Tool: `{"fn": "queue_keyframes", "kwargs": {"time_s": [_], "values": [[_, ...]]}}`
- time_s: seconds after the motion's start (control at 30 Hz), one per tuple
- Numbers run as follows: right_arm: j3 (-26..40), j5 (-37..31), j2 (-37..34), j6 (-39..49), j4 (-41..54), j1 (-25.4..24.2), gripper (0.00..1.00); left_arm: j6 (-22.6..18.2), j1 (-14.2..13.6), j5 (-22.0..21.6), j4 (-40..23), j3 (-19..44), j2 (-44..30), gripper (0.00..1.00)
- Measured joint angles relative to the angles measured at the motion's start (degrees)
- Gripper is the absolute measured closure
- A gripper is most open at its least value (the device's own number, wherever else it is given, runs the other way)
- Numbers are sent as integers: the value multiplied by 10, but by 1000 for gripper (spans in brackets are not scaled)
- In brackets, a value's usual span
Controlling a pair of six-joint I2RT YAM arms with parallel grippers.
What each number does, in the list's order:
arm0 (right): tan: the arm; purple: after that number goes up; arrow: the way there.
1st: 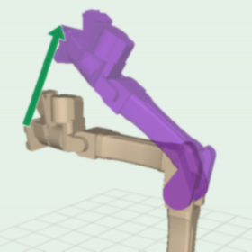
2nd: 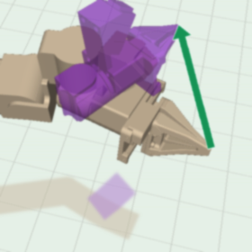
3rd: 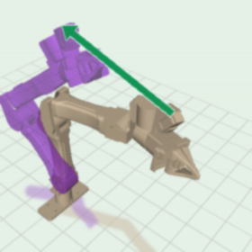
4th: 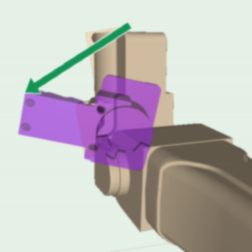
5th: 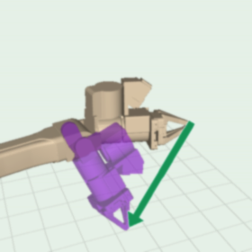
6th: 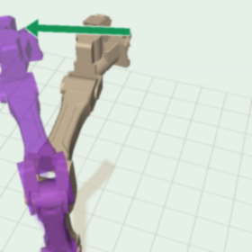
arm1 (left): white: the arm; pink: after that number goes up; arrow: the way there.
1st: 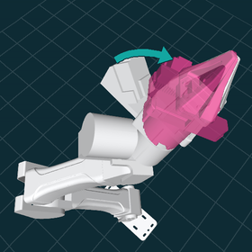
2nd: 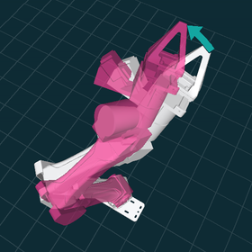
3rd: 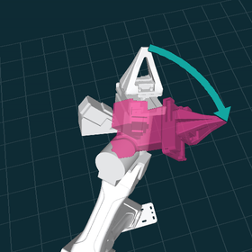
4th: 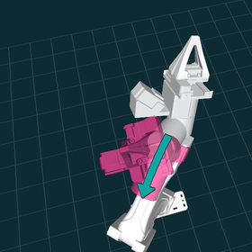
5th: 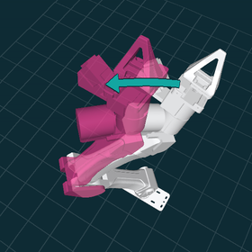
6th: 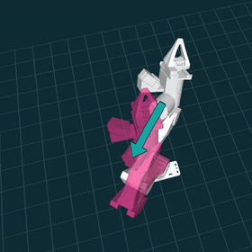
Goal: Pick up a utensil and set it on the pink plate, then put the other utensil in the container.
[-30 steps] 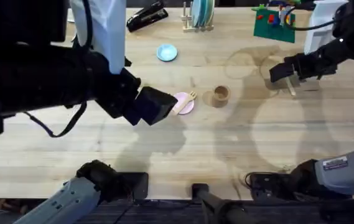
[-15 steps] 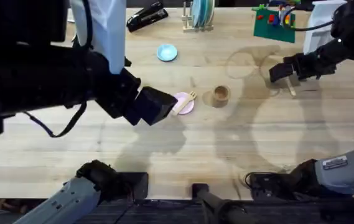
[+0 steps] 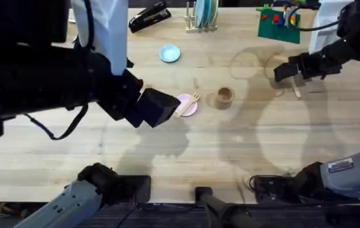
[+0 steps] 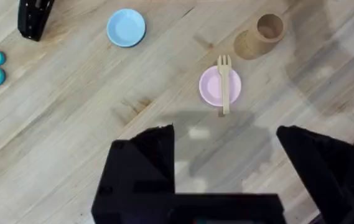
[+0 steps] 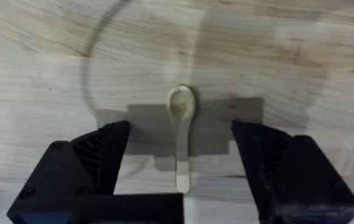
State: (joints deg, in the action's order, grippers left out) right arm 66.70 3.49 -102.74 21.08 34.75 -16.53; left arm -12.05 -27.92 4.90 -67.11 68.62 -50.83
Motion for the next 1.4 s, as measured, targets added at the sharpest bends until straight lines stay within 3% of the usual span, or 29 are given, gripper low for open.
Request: {"fn": "queue_keyframes", "kwargs": {"time_s": [0.23, 0.33, 0.57, 0.67, 1.4], "values": [[1, -1, 0, 0, 4, 0, 52, 0, 0, 0, 0, 0, 0, 8], [1, 0, 0, 1, 4, -2, 145, 0, 0, 0, 0, 0, 0, 8], [2, 4, -2, 4, -1, -2, 790, 0, 0, 0, 0, 0, 0, 7], [5, 4, -2, 4, -2, -2, 947, 0, 0, 0, 0, 0, 0, 8], [8, 6, 5, 4, 35, -2, 974, 0, 0, 0, 0, 0, 0, 8]]}}
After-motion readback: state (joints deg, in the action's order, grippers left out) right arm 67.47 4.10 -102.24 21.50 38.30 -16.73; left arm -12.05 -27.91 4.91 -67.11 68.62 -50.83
